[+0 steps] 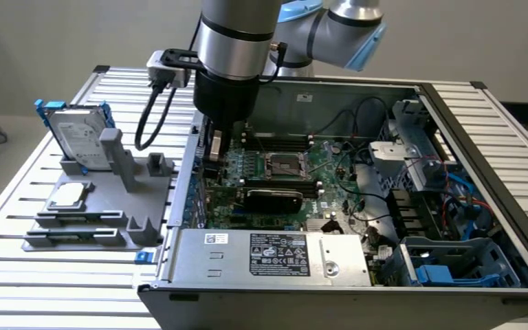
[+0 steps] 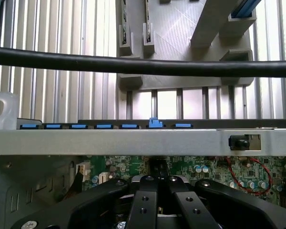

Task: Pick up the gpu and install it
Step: 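Press down on the gpu until it lock into place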

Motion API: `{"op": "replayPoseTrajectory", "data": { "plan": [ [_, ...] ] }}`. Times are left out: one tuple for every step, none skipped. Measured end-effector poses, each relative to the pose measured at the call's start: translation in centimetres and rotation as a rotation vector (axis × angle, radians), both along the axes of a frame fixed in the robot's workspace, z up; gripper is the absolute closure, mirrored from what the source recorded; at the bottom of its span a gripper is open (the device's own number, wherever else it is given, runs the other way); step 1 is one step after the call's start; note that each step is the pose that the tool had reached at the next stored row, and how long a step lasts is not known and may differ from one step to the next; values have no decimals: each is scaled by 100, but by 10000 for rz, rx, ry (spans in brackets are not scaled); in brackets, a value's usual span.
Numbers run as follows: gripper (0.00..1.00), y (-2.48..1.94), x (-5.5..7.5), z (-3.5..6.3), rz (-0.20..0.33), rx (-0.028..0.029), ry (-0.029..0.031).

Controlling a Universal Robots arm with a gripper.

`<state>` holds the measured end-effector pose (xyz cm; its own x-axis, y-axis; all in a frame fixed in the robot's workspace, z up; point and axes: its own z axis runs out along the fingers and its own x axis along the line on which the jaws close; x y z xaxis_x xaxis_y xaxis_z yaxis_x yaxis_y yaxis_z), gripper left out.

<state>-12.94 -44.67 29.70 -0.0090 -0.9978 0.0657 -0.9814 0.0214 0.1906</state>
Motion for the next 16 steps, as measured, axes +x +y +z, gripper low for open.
{"op": "replayPoseTrajectory", "data": {
  "plan": [
    [89,0,-1,0,-11,0,0],
    [89,1,-1,0,-23,0,3],
    [89,1,-2,0,-40,0,8],
    [89,1,-2,0,-57,0,13],
    [89,2,-3,-1,-76,1,20],
    [89,3,-4,-1,-93,1,25],
    [89,3,-4,0,-108,1,31],
    [89,3,-4,0,-122,0,38],
    [89,3,-3,0,-138,0,43],
    [89,3,-3,0,-154,0,49],
    [89,4,-3,0,-173,0,55],
    [89,4,-3,0,-196,-1,60],
    [89,4,-3,0,-217,-1,65],
    [89,4,-3,0,-242,0,70],
    [89,5,-3,-1,-267,1,75],
    [89,5,-3,-1,-293,1,81]
  ]
}}
